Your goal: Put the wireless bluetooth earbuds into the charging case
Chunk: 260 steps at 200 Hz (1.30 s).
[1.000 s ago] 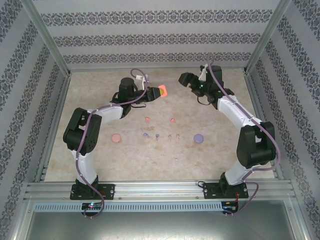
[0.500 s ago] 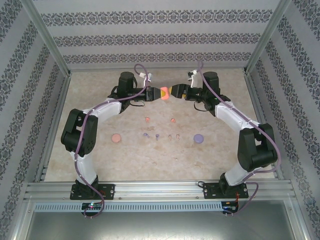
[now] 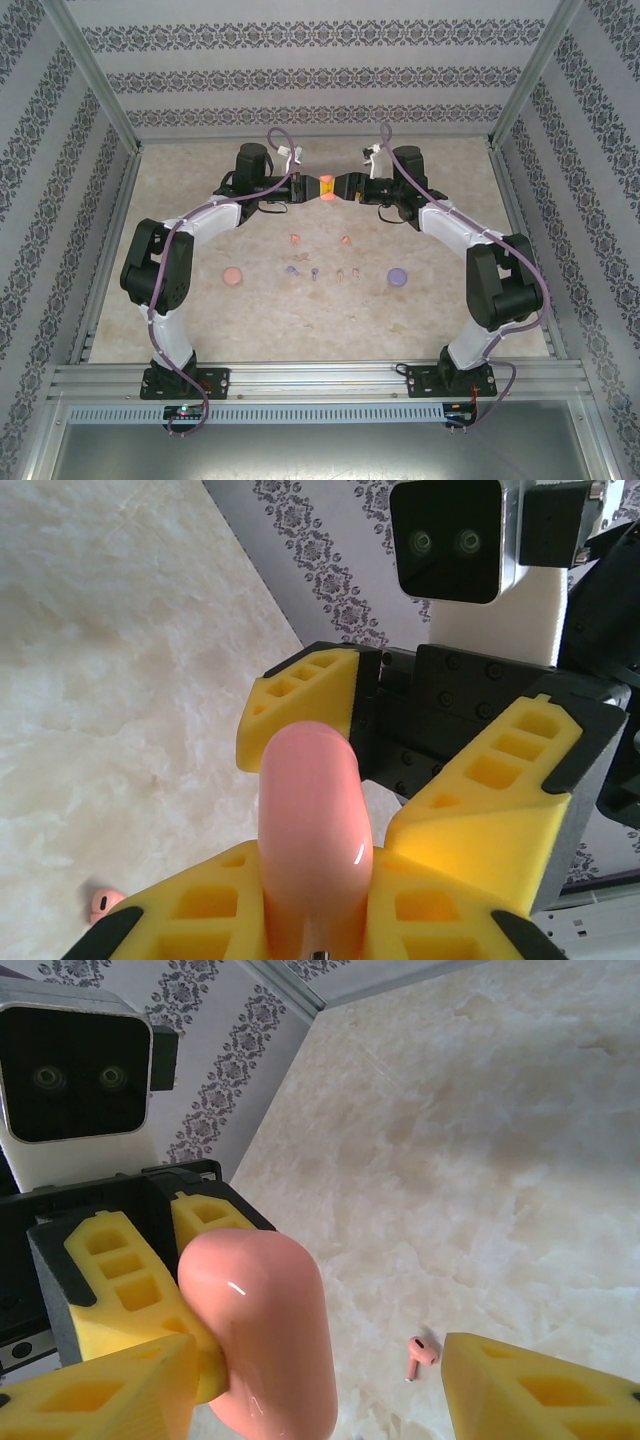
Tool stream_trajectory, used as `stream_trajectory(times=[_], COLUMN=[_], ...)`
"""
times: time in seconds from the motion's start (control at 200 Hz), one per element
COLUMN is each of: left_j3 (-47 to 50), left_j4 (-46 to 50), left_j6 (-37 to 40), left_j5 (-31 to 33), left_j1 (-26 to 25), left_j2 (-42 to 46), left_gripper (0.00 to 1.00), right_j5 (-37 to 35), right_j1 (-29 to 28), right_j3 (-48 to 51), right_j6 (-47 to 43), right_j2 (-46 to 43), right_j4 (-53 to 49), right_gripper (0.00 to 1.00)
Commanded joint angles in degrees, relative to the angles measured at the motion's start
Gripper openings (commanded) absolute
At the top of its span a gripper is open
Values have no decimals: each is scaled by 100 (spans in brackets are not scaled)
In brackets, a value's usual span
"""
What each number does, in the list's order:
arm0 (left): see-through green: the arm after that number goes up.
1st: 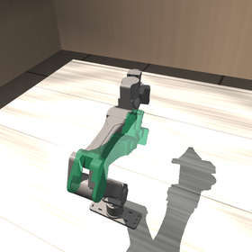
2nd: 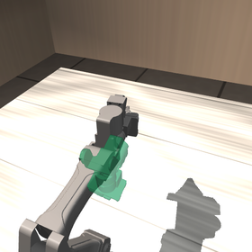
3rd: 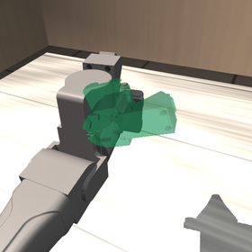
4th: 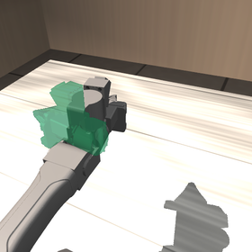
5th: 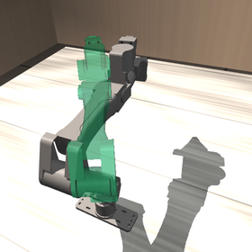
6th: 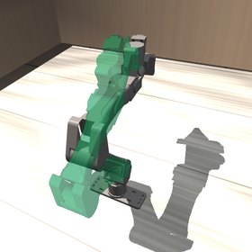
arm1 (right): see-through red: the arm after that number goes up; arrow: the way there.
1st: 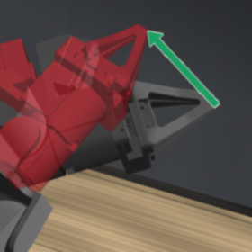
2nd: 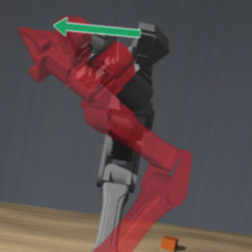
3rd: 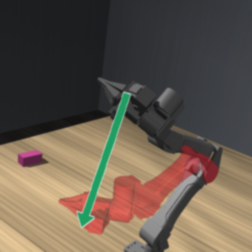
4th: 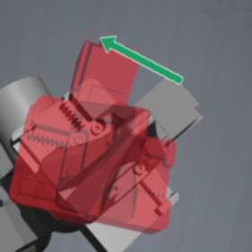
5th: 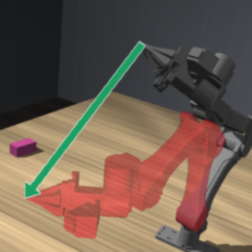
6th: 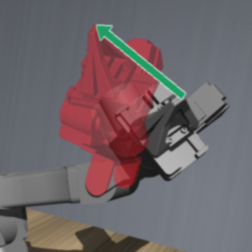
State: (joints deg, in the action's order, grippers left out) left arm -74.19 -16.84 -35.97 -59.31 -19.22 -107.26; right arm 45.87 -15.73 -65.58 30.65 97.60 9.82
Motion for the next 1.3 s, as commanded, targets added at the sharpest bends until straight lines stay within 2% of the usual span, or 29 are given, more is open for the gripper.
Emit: stream_trajectory(times=[0.0, 0.205, 0.425, 0.564, 0.754, 0.894, 1.024, 1.294], left_j3=[-174, -192, -123, -67, 308, 498, 588, 592], left_j4=[-169, -139, -267, -524, -1700, -2545, -3165, -3829], left_j6=[138, 169, 119, -37, -747, -1279, -1670, -2119], left_j5=[-353, -320, -265, -226, 199, 461, 624, 695], left_j1=[-22, -25, -20, -21, -29, -33, -30, -50], left_j2=[493, 575, 523, 517, 507, 374, 218, -37], left_gripper=[0, 0, 0, 0, 0, 0, 0, 0], right_j5=[-225, -187, 3, 31, -507, -844, -1020, -1183], right_j1=[152, 417, 448, 393, 271, 118, -44, -230], right_j3=[27, 423, 887, 1215, 1645, 1777, 1752, 1501], right_j6=[-44, 107, 343, 948, 2751, 3650, 4057, 4226], right_j2=[245, 242, -450, -770, -795, -684, -594, -366], right_j4=[48, 228, 404, 966, 2481, 3344, 3841, 4014], right_gripper=[63, 60, 60, 60, 60, 60, 60, 57])
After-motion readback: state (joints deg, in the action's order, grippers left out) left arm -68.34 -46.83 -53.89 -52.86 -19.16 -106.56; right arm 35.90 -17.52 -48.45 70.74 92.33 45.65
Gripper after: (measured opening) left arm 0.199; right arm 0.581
